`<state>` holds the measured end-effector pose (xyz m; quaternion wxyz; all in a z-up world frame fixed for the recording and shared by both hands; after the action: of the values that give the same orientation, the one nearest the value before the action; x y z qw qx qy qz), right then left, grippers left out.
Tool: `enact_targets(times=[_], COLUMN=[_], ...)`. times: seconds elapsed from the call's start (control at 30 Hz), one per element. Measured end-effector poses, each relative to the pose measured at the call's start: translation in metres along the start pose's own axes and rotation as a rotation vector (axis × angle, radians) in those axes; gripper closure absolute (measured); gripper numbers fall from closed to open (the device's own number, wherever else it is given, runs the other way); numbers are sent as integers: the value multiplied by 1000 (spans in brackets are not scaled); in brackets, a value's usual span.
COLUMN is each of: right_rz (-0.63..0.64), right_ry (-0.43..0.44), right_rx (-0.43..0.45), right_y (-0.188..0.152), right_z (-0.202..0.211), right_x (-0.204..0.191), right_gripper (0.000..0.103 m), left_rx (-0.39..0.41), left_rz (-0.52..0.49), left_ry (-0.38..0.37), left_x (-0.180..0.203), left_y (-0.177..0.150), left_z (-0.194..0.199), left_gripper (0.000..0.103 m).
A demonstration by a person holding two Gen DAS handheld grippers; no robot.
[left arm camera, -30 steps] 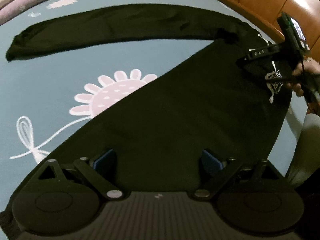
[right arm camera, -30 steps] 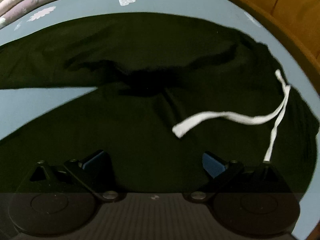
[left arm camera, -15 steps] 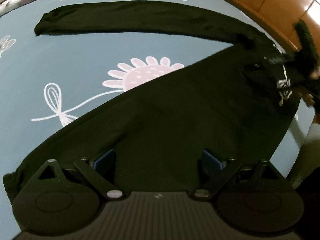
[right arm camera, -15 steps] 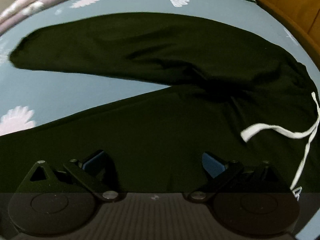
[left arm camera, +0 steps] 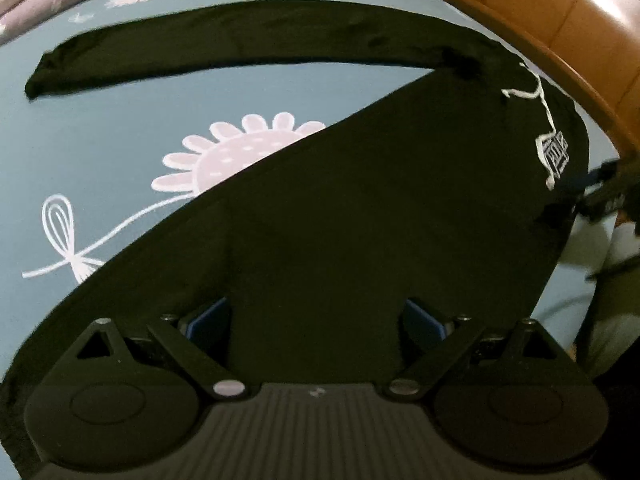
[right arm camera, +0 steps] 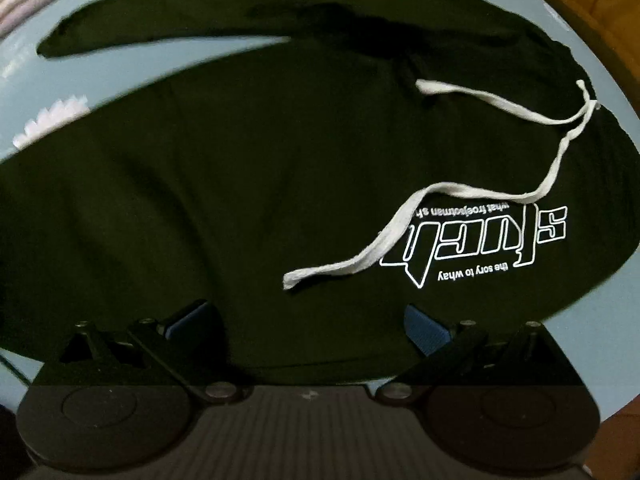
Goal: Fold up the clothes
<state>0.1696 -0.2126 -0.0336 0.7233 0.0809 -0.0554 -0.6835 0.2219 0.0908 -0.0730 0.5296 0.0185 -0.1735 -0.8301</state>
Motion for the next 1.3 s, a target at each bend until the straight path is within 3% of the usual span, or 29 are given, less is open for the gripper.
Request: enact_targets(times=[0.17, 0.27, 0.4, 0.57, 0.63, 0.9, 1.07, 1.3], right_rz=[-36, -3, 217, 406, 422, 437, 425, 391], right_ry=[0, 71, 106, 17, 33, 58, 82, 72], right_rx=[72, 74, 25, -36, -12, 74, 84, 50], right_y=[10, 14, 11, 13, 19, 47, 60, 55], right_z=[17, 17, 10, -13, -8, 8, 1, -3], right_x=[6, -2, -29, -64, -69, -77, -80, -64], right_gripper=[0, 0, 0, 0, 0, 0, 0, 0], left_rx=[1, -11, -28, -80, -92, -48, 21, -47], left_rz=[-23, -72, -76, -3, 27, 208, 304, 360], left_ry=[-7, 44, 113, 165, 160, 144, 89, 49], left_x=[5, 9, 2, -17, -23, -52, -73, -88], left_y=[-1, -7, -18, -34, -43, -63, -42, -39], left_z=[5, 6, 13, 14, 13, 45, 45, 27], left_gripper=[9, 9, 9, 9, 4, 5, 5, 4])
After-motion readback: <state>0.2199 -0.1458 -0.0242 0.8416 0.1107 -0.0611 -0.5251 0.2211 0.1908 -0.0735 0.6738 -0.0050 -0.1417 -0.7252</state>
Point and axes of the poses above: each gripper's, at about its wrist camera, not at the fingertips, and z roughly against the way its jaws point, x to its right, y to its top, the point moved 2 cm from there along -z, roughly the way its jaws point, and after that the axes turned 12 degrees about -x, right-handed, at the moved point
